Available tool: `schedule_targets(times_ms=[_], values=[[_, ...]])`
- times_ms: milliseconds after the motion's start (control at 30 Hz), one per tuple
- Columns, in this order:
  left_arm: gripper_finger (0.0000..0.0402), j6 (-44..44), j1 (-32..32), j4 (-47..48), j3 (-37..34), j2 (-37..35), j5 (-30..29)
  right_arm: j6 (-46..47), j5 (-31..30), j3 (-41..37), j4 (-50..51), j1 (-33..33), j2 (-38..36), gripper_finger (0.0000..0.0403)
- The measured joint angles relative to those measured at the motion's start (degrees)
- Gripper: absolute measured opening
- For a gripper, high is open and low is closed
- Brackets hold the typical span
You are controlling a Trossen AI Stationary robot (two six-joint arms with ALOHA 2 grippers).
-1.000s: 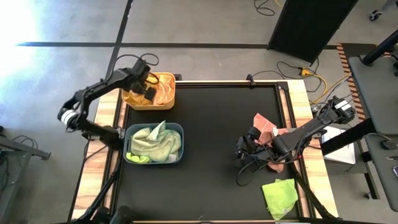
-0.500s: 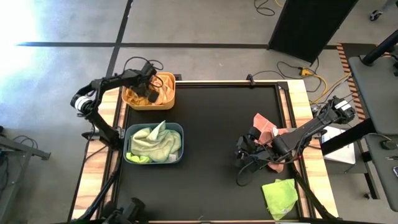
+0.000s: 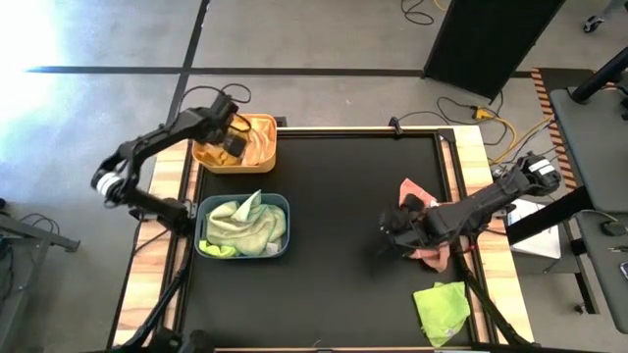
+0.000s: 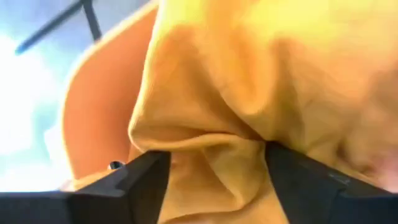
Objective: Sort microfiber towel by color & place in baskets
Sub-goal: Put the yellow towel into the yellow bin, then put the pink towel into the yellow bin
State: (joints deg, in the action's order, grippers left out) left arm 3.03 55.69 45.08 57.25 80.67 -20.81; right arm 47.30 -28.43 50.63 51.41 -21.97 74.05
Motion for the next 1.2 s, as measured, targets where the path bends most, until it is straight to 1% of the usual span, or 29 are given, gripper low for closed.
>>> schedule_targets(times_ms=[33, 100, 200, 267, 300, 367, 467, 533, 600, 700, 767, 833, 867, 967, 1100, 1200], values=[[0.0254, 0.0, -0.8, 0.3, 0.0, -1.9, 0.7, 1.5, 2.1, 0.0, 3.7, 0.9, 0.0, 0.0232], [0.0273, -0.2, -2.7, 1.0, 0.0, -5.5, 3.2, 2.7, 4.3, 0.3, 10.0, 2.5, 0.0, 0.0254], [0.0293, -0.1, -6.5, 1.0, -0.3, -11.0, 8.5, 5.0, 5.1, 0.7, 16.5, 5.1, 0.0, 0.0289], [0.0300, 0.7, -9.9, 0.9, -0.5, -14.3, 11.1, 6.5, 7.4, 0.4, 17.9, 7.8, 0.0, 0.0311], [0.0301, 1.1, -12.0, 0.6, -0.5, -15.9, 11.8, 6.7, 9.6, -0.1, 17.7, 9.3, 0.0, 0.0321], [0.0302, 1.8, -17.0, -0.5, -0.8, -19.0, 12.0, 6.7, 13.1, -1.6, 17.0, 12.2, 0.0, 0.0335], [0.0302, 2.2, -25.2, -3.5, -1.8, -22.8, 12.0, 6.4, 15.3, -4.5, 16.6, 16.2, 0.0, 0.0344], [0.0302, 2.4, -31.0, -6.3, -2.6, -24.9, 12.0, 5.2, 17.9, -6.6, 16.0, 18.3, 0.0, 0.0343], [0.0302, 2.3, -36.8, -8.7, -3.8, -26.8, 11.4, 4.1, 22.9, -8.5, 14.0, 19.5, 0.0, 0.0339], [0.0302, -0.4, -44.5, -10.2, -5.6, -29.0, 8.4, 3.8, 29.6, -11.2, 8.2, 19.7, 0.0, 0.0331], [0.0302, -1.8, -48.6, -10.7, -6.9, -29.9, 5.0, 3.8, 31.6, -12.8, 3.4, 19.2, 0.0, 0.0325], [0.0302, -2.0, -51.7, -12.0, -8.5, -30.8, 1.7, 5.1, 31.8, -14.3, -0.1, 18.8, -0.1, 0.0319], [0.0302, -2.1, -52.9, -12.7, -9.3, -31.2, 0.6, 6.0, 31.8, -14.8, -1.3, 18.8, -0.1, 0.0316], [0.0302, -2.5, -54.8, -15.3, -11.8, -32.5, 0.1, 7.5, 31.8, -14.9, -2.8, 18.9, 0.9, 0.0303], [0.0302, -4.0, -54.9, -19.0, -15.5, -34.8, -0.2, 7.6, 31.6, -13.9, -4.8, 18.9, 1.8, 0.0280], [0.0302, -4.4, -54.8, -21.9, -18.0, -36.7, -0.3, 6.2, 30.7, -12.4, -11.9, 18.9, 2.5, 0.0259]])
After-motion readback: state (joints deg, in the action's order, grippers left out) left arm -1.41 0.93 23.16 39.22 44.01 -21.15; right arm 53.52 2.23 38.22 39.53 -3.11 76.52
